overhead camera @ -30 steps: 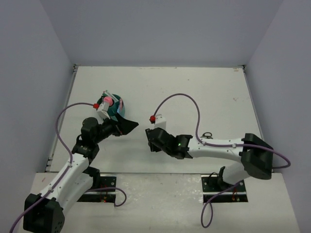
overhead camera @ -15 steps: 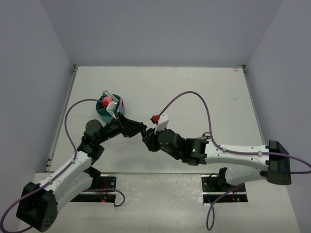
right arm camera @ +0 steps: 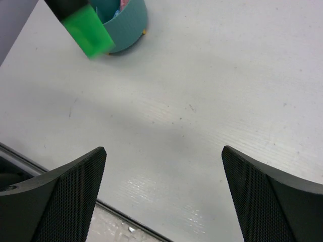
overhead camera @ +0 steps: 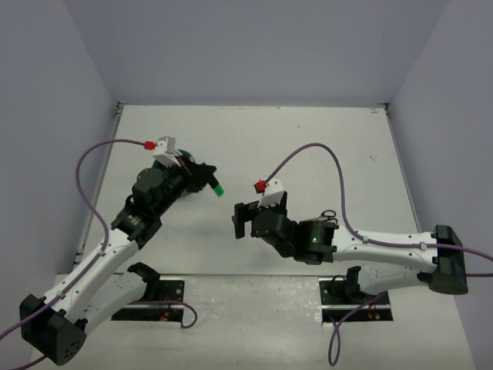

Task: Sort the stationery into containers
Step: Place the pen in the storage box.

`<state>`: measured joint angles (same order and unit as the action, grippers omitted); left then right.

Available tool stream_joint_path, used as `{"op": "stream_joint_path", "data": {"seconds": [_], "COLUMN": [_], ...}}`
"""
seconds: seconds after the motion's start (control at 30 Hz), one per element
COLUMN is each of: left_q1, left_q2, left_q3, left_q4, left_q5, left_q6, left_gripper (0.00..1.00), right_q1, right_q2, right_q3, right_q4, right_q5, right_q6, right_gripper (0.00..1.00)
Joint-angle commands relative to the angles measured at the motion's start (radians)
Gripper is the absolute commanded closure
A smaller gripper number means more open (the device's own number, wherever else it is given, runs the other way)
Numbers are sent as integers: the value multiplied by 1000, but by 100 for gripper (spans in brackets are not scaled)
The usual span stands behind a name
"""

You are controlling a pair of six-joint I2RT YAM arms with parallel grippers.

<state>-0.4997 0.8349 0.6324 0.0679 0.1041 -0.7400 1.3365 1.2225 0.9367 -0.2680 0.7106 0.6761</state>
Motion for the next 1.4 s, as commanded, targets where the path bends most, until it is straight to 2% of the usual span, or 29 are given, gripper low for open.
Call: {"op": "stream_joint_path", "data": {"seconds": [0.0,0.07,0.13,0.27,0.47,0.63,0.77,1.0,1.03,1.1,1.13,1.23,1.27,1.37], "left_q1": [45,126,236,329,343,349,349,351,351,350,349,351,348,349], "left_q2": [57,123,190,297,417,535,579,636,639,640,639,638,638,630], "left_q3": [221,278,348,430,402,384,351,328,323,298,287,266,265,271], "left_q4": [-360,-404,-421,-413,-294,-229,-153,-129,-127,-129,-124,-115,-114,-115], "left_q5": [-733,-805,-802,-936,-978,-941,-950,-989,-982,-955,-942,-892,-880,-851], "left_q6": [175,176,183,171,107,67,68,57,46,15,7,-9,-10,-2], "left_gripper": [100,100,100,100,100,100,100,100,97,66,54,41,33,32], "right_q1": [3,1,0,0,-7,-7,-8,-8,-10,-8,-8,-12,-19,-45], "right_q2": [-97,-145,-188,-279,-398,-473,-541,-617,-624,-623,-622,-600,-584,-543], "right_q3": [-32,-60,-90,-160,-247,-306,-352,-380,-383,-383,-382,-372,-364,-336], "right_q4": [-110,-115,-124,-142,-141,-142,-141,-142,-142,-142,-142,-141,-146,-194], "right_q5": [134,136,134,140,150,128,120,115,116,115,113,100,92,93], "right_q6": [113,117,121,128,121,88,78,73,73,76,79,79,80,136], "right_gripper": [1,1,1,1,1,1,1,1,1,1,1,1,1,1]}}
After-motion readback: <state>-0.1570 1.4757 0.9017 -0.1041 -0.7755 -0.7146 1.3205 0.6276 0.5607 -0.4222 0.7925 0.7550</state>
